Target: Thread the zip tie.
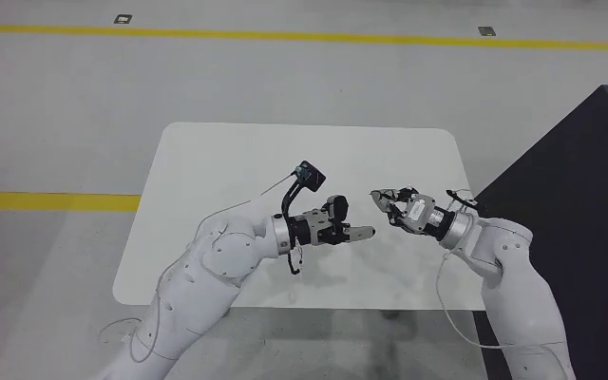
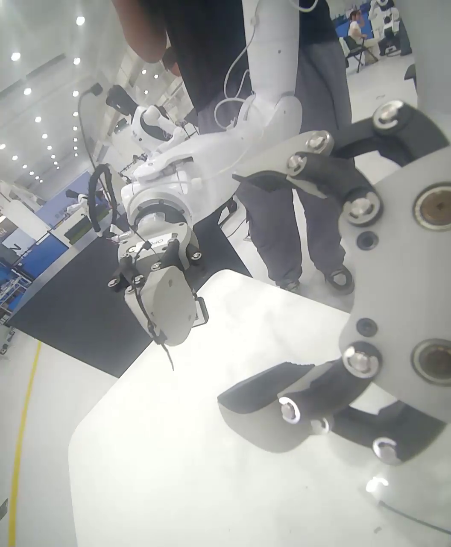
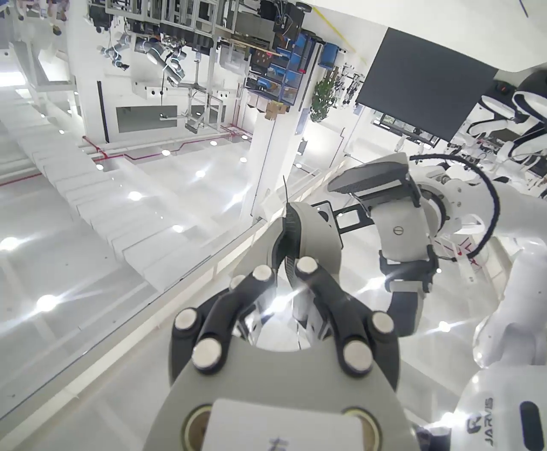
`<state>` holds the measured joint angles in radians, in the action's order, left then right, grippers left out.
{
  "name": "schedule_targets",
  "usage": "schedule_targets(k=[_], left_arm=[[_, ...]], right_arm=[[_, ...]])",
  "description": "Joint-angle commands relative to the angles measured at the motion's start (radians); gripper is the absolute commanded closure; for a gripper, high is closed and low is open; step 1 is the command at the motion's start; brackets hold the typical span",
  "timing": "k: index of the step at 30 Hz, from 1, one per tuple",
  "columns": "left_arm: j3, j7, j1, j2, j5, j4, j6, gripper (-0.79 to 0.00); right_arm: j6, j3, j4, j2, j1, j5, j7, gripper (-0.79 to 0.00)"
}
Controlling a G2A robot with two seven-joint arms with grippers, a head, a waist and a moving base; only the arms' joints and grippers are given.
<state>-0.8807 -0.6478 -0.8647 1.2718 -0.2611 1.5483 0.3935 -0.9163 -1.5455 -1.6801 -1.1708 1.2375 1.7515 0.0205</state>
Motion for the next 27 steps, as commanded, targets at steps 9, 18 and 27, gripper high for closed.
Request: schedule_targets(k=[9,18,27], left_arm=[[0.000,-0.002,0.000,0.000,0.003,0.000,0.000,-0.785],[0.000,-0.002,0.000,0.000,0.003,0.000,0.000,-0.785],[-0.005,0.037,-0.025,-0.001,-0.057,0.023,0.019,-0.785]], right_arm=[[0.002,-0.001,0.000,0.000,-0.001,0.004,-0.002,0.000],[0.011,0.018,0.020,0.001,0.009,0.093,-0.074,0.000],[-0.021,0.037,0.011,0.008,-0.004,0.191,-0.188,0.000]])
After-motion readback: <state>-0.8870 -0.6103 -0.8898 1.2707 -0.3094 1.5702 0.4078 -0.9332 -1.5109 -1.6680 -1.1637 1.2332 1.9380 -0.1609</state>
